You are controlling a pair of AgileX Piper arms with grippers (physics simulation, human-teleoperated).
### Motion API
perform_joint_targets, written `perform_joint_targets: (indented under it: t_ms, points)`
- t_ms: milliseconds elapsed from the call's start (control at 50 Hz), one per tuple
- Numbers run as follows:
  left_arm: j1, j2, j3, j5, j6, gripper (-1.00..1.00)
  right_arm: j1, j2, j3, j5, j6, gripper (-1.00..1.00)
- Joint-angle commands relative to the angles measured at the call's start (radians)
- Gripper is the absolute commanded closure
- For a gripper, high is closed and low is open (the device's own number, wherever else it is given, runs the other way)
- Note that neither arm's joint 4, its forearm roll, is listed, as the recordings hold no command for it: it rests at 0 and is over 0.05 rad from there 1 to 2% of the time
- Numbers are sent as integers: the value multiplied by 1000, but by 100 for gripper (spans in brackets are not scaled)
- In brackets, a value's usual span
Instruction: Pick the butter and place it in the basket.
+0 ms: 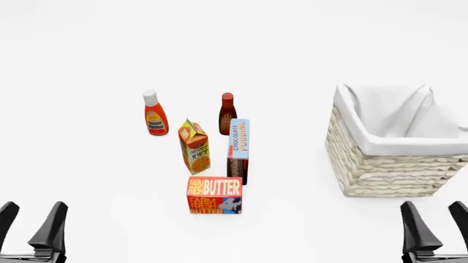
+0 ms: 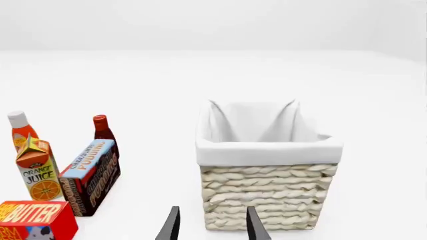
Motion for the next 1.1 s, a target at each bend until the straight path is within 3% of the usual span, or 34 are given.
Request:
perform_joint_targets:
  t_ms: [20, 420, 560, 620, 660, 720, 740, 800, 880, 1100]
  points:
    - [0, 0, 0, 0, 0, -100, -5, 3, -2, -2, -5, -100]
    - [0, 0, 0, 0, 0, -100, 16, -3, -6, 31, -9, -100]
    - [0, 0, 0, 0, 0, -100, 51, 24, -44, 56, -40, -100]
    - [0, 0, 0, 0, 0, -100, 67, 91, -57, 21, -54, -100]
    - [0, 0, 0, 0, 0, -100, 83, 135, -77, 5, -31, -100]
    - [0, 0, 0, 0, 0, -100, 98, 131, -105, 41, -81, -100]
    - [0, 0, 0, 0, 0, -100, 76, 129, -114, 51, -123, -100]
    - [0, 0, 0, 0, 0, -100, 88, 157, -158, 79, -109, -100]
    - [0, 0, 0, 0, 0, -100, 94, 210, -221, 92, -165, -100]
    - [0, 0, 0, 0, 0, -100, 152, 327, -411, 167, -185, -100]
